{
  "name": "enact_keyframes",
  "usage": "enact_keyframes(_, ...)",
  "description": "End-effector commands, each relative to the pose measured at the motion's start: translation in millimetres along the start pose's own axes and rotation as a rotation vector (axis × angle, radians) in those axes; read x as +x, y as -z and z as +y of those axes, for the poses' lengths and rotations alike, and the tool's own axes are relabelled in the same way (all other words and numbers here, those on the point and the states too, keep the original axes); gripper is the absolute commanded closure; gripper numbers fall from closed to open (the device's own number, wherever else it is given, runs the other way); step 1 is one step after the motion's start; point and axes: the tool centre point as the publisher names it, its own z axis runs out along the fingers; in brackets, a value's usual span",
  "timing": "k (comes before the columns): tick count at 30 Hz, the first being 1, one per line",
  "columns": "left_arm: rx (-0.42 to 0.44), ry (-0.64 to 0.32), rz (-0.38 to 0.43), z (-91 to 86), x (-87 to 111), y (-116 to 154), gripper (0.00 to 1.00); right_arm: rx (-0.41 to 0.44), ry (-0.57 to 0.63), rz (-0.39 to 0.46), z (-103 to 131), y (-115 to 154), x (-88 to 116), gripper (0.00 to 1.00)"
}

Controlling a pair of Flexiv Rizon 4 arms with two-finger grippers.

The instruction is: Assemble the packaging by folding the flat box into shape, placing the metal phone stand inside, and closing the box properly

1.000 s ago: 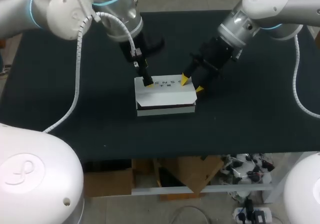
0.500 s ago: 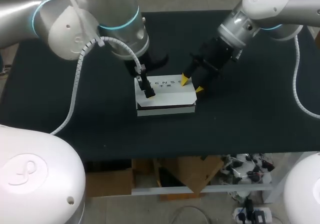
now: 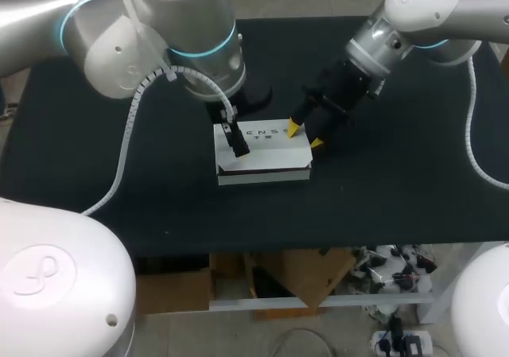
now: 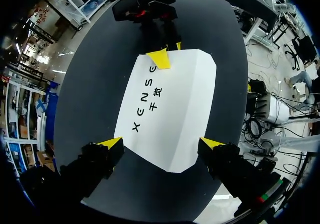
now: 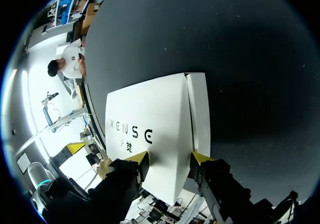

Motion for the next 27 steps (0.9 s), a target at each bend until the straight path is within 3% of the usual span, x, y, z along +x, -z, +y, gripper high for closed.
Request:
enact_keyframes(1, -0.005, 0.002, -0.008, -1.2, 1.6, 0, 0.00, 0.001, -0.001, 0.002, 1, -2, 1, 0.44)
enact_keyframes(12, 0.003, -0.005, -0.006, -1.9, 3.5, 0, 0.00, 0.002, -0.003, -0.003, 2, -3, 2, 0.45)
enact_keyframes(20, -0.002, -0.084, -0.037, -0.7, 17.4, -1, 0.00, 0.004, -0.009, -0.003, 5, -2, 1, 0.45)
enact_keyframes(27, -0.027, -0.097, -0.049, 0.5, 20.8, -9, 0.00, 0.003, -0.011, -0.002, 5, -2, 0, 0.45)
